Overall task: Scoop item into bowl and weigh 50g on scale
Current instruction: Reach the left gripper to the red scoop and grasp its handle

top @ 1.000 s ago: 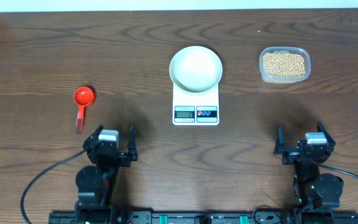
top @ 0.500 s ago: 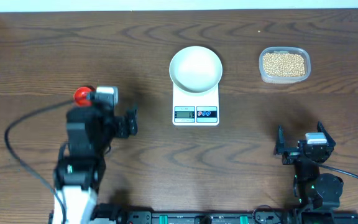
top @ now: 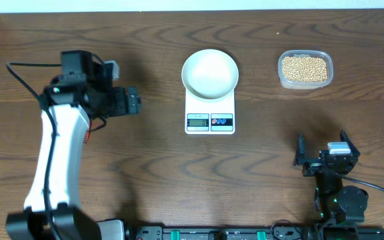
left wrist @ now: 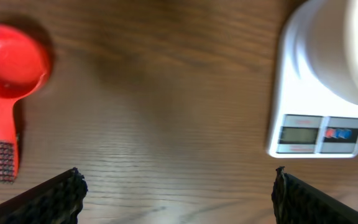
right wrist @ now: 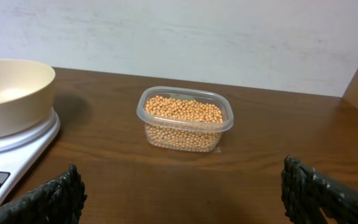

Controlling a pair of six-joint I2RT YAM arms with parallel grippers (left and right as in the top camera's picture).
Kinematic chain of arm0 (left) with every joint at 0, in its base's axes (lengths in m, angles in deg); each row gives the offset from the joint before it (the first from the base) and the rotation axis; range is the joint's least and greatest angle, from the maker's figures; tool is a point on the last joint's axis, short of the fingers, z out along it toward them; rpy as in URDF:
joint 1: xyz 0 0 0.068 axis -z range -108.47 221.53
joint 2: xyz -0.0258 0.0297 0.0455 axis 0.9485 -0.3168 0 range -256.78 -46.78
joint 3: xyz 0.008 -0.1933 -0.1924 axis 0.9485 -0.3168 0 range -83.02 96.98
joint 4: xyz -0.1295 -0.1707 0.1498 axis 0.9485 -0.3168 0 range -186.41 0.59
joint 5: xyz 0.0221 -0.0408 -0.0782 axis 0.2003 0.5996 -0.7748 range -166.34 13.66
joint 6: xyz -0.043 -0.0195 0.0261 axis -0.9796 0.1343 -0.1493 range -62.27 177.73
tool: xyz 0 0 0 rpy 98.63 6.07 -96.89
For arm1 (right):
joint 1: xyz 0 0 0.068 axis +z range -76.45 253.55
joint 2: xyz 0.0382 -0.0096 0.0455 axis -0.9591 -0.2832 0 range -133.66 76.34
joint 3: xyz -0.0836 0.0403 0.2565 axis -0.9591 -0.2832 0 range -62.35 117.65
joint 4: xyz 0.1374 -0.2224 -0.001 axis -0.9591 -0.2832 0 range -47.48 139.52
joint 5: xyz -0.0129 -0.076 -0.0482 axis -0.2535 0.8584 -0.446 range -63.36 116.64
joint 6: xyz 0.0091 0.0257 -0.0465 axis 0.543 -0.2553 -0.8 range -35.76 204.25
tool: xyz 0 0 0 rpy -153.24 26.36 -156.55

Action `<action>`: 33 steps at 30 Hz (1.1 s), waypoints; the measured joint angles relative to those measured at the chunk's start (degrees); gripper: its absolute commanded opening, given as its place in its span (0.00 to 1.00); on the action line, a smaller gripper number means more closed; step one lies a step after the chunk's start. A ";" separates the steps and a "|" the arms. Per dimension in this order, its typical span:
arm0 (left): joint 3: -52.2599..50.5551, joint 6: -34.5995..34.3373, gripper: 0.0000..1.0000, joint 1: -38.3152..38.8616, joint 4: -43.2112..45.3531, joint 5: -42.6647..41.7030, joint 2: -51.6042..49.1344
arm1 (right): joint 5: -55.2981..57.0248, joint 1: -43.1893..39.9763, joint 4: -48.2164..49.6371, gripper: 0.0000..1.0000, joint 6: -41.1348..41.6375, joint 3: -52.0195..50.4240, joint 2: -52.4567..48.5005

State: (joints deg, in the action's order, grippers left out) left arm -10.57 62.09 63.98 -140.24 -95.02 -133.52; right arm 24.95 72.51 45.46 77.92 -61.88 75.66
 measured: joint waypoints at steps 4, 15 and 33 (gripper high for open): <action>0.04 1.97 0.98 -4.92 -0.20 -1.03 -4.96 | 0.00 0.00 0.00 0.99 0.00 0.00 0.00; 0.04 6.23 0.89 -16.31 2.84 -2.25 -12.33 | 0.00 0.00 0.00 0.99 0.00 0.00 0.00; 0.04 9.01 0.62 -21.88 18.69 -1.55 -20.35 | 0.00 0.00 0.00 0.99 0.00 0.00 0.00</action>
State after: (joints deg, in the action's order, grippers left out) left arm -10.53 71.10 42.10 -121.55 -96.57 -153.87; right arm 24.95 72.51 45.46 77.92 -61.88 75.66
